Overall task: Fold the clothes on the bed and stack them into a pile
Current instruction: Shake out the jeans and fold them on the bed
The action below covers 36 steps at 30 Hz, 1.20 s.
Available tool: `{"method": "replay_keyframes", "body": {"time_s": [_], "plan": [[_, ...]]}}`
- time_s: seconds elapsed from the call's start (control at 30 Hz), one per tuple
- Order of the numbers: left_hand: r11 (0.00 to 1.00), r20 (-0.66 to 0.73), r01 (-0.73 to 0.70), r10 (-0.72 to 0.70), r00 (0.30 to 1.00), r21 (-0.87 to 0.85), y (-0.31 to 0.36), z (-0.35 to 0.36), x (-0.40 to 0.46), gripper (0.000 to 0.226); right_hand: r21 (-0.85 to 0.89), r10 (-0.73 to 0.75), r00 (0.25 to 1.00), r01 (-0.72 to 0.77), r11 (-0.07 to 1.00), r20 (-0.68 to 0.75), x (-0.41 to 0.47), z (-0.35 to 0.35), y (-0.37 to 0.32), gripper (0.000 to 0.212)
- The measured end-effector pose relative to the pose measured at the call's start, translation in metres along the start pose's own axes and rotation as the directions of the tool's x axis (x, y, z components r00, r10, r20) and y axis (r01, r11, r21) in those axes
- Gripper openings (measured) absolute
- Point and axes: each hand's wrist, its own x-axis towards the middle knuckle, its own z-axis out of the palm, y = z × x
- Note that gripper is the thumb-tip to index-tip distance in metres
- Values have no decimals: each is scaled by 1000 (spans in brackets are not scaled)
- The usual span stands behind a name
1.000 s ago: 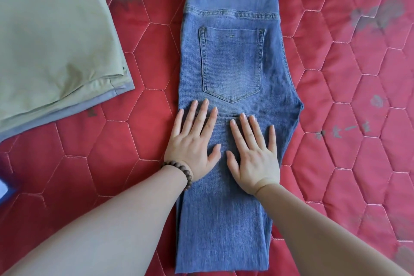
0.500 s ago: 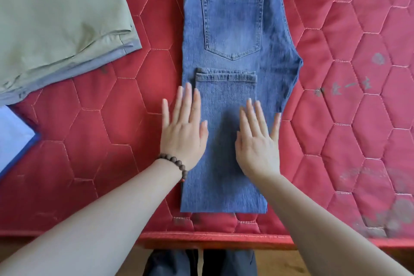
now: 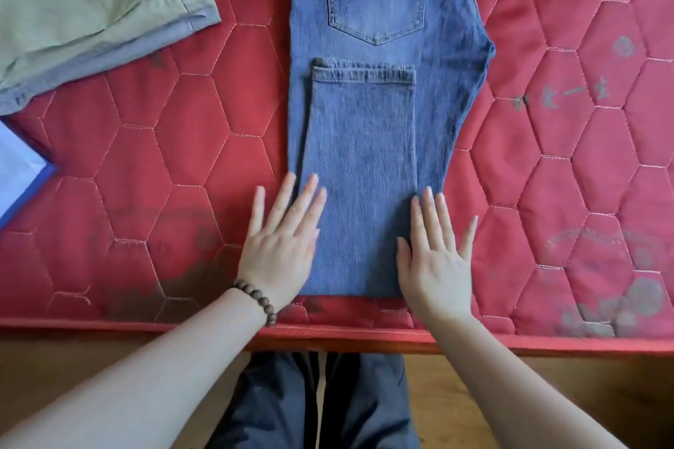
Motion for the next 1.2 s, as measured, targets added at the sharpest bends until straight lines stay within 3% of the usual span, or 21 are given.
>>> {"method": "replay_keyframes", "body": {"time_s": [0.07,0.17,0.33,0.53,0.77,0.9,1.07,1.13,1.2], "plan": [[997,-4,-58,58,998,-45,24,5,-5,58,37,-86,996,87,996,-23,-3,4,-26,60],[995,128,-98,100,987,-23,34,12,-19,66,36,-257,964,255,966,67,-15,12,-34,61],[983,202,-183,176,963,16,-19,1,-34,70,-27,-244,960,250,968,136,-17,-1,24,61],[996,11,69,-69,998,-53,-15,-21,56,68,-24,-202,978,201,979,-57,75,-23,-5,56],[975,19,222,-222,975,-13,2,-1,158,60,-30,-198,976,202,979,89,175,-8,-45,57],[983,-4,185,-185,983,-14,-1,0,156,63,-51,-245,967,249,967,65,177,-8,-33,60],[983,5,182,-182,983,18,0,0,157,70,-8,117,993,-117,993,-4,172,-7,-10,70],[985,5,173,-173,985,9,0,0,157,70,23,52,998,-51,998,-36,178,-10,-22,66],[985,-2,174,-174,985,13,-1,0,157,70,6,-158,987,159,987,-13,184,-11,-32,61]]}}
